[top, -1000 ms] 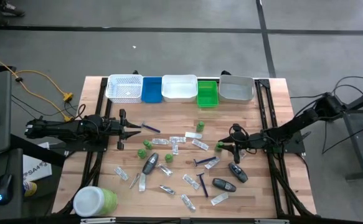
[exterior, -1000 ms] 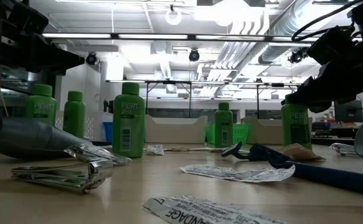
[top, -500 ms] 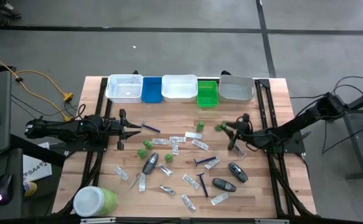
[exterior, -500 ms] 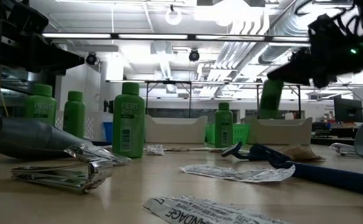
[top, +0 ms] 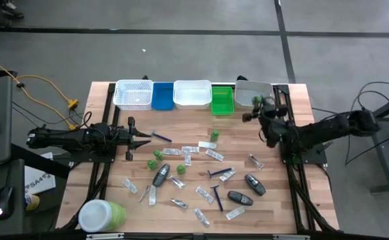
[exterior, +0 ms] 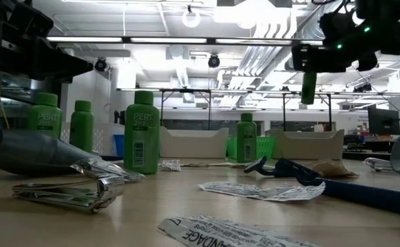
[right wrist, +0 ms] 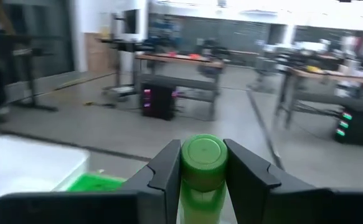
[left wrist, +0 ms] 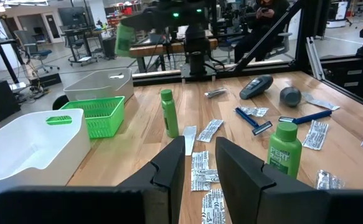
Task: Pick & Place Travel size toiletries
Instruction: Put the shampoo into the gray bin
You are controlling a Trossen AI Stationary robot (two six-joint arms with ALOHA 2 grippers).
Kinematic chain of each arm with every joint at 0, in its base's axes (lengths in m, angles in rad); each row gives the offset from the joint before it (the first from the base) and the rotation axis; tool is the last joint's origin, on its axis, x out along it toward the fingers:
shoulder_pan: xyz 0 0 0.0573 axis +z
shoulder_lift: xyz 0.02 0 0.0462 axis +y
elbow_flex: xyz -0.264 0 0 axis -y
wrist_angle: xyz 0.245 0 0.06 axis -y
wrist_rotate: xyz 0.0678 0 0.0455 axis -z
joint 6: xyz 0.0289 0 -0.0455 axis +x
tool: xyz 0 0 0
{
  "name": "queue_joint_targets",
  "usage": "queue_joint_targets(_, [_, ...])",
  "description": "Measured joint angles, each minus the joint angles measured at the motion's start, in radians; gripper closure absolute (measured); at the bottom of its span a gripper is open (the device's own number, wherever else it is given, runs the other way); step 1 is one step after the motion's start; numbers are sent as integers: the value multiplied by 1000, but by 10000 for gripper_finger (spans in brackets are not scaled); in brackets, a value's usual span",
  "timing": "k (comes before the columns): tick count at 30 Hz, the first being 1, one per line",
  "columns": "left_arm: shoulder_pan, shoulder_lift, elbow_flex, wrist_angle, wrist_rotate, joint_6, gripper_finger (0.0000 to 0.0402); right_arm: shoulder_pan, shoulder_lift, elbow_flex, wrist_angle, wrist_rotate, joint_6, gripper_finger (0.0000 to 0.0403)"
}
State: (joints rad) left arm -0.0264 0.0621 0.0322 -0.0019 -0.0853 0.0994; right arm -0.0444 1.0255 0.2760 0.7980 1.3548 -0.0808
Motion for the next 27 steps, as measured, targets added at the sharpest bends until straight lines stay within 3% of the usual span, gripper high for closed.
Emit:
queue_joint_targets(11, [0, 0, 0, 0, 0, 0, 311, -387, 1, 0, -267, -273, 355, 307])
queue_joint_targets(17, [0, 0, 0, 0, 0, 0, 311, -576, 11, -1, -385, -429, 464, 307])
queue_joint_targets(22, [0, 0, 0, 0, 0, 0, 311, -681, 66, -1, -385, -536, 507, 307])
queue_joint_targets(27, [0, 0, 0, 0, 0, 0, 311, -720, 174, -2, -291, -546, 501, 307])
